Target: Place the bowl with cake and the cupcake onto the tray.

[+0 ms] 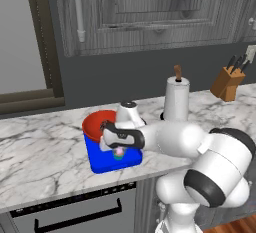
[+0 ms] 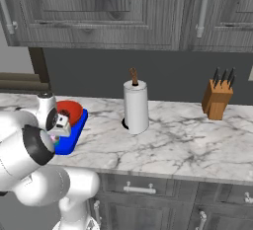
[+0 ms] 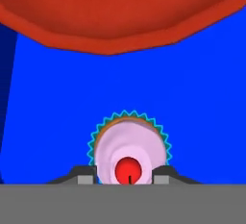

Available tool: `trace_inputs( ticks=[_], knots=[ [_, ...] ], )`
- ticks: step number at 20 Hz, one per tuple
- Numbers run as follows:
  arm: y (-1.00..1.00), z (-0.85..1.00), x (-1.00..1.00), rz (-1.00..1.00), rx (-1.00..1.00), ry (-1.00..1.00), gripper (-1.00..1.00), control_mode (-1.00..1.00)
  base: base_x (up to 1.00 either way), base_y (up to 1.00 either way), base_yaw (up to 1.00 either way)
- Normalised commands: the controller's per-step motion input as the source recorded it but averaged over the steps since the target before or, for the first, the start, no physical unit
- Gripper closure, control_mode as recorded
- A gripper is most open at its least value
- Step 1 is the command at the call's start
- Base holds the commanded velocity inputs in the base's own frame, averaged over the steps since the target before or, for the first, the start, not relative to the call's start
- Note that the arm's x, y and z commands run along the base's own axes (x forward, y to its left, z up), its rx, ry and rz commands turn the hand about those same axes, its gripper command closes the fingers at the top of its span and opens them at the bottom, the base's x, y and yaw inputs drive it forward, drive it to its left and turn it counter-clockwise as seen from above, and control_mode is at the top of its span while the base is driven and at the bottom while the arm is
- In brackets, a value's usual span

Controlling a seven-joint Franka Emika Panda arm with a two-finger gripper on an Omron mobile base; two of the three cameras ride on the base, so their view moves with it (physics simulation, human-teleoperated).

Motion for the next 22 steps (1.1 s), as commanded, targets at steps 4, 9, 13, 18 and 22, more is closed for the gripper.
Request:
trace_inputs(
  ticks=[4, 9, 13, 18, 22],
  knots=[
    [0.15, -0.28, 0.14, 0.01, 0.01, 0.02, 1.0, -1.0, 0.0, 0.0, 0.0],
    [0.07, -0.27, 0.0, 0.01, 0.01, 0.02, -1.0, -1.0, 0.0, 0.0, 0.0],
    [0.0, -0.13, -0.1, 0.0, -0.01, 0.0, -1.0, -1.0, 0.0, 0.0, 0.0],
    [-0.01, 0.09, -0.18, 0.0, 0.0, 0.0, -1.0, -1.0, 0.0, 0.0, 0.0],
    [-0.04, 0.3, -0.25, 0.0, 0.0, 0.0, -1.0, -1.0, 0.0, 0.0, 0.0]
  ],
)
